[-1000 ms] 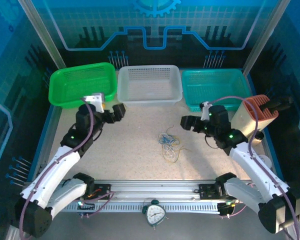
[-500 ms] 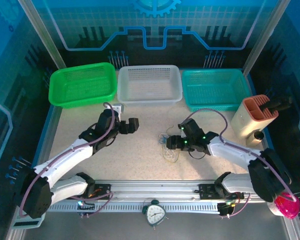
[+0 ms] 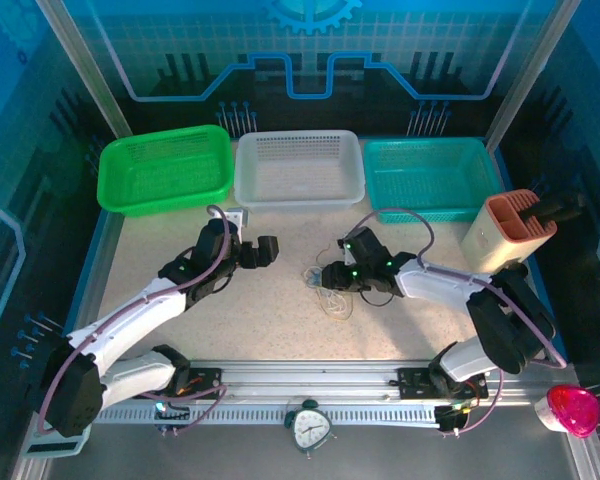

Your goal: Untangle the cables

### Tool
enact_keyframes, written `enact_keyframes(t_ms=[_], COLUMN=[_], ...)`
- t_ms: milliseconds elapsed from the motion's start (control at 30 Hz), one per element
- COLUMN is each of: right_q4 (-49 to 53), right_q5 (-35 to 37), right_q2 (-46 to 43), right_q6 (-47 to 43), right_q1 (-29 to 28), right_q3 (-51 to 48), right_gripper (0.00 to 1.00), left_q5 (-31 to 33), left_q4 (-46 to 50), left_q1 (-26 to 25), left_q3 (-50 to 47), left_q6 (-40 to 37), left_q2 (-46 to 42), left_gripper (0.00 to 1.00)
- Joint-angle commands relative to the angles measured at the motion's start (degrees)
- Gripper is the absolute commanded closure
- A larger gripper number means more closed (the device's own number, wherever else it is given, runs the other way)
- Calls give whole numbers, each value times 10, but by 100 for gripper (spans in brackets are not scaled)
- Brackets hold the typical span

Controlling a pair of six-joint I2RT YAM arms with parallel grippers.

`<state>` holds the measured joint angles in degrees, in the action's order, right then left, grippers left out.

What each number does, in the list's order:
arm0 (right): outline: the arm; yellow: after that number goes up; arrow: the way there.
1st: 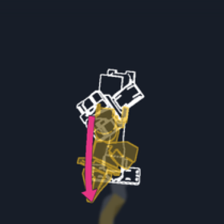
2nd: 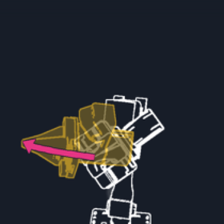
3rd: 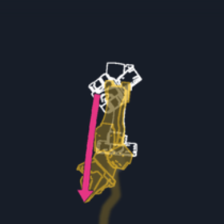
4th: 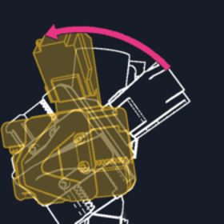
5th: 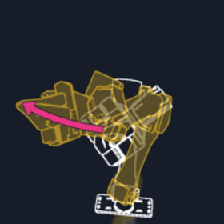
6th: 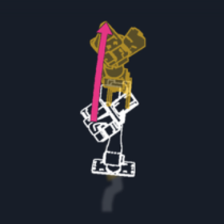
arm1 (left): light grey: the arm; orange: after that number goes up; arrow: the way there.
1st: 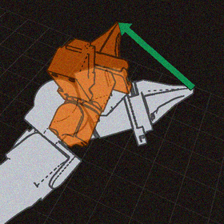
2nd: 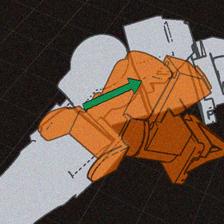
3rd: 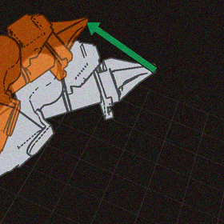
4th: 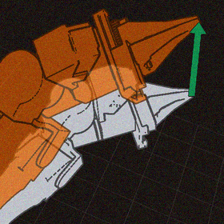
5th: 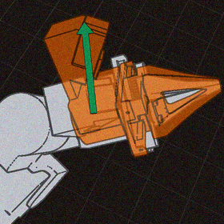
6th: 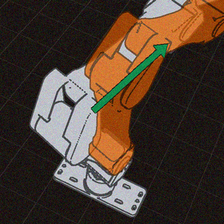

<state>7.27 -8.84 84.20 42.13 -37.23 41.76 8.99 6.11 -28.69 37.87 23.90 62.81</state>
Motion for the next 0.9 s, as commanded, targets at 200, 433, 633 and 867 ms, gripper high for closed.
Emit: enact_keyframes(t_ms=[200,433,633,867], right_q4=[-21,58,129,161], right_q5=[-45,21,48,40], right_q2=[42,-70,-173,-231], right_q6=[-32,-38,-23,-8], right_q1=[-7,5,52,99], right_q3=[76,57,-7,-69], right_gripper=[54,43,42,48], left_q5=[5,0,31,48], left_q4=[4,36,65,91], left_q1=[-7,-21,-44,-65], left_q3=[7,26,37,61], left_q6=[13,-6,-7,18], left_q2=[7,7,22,66], left_gripper=[1,1,1,1])
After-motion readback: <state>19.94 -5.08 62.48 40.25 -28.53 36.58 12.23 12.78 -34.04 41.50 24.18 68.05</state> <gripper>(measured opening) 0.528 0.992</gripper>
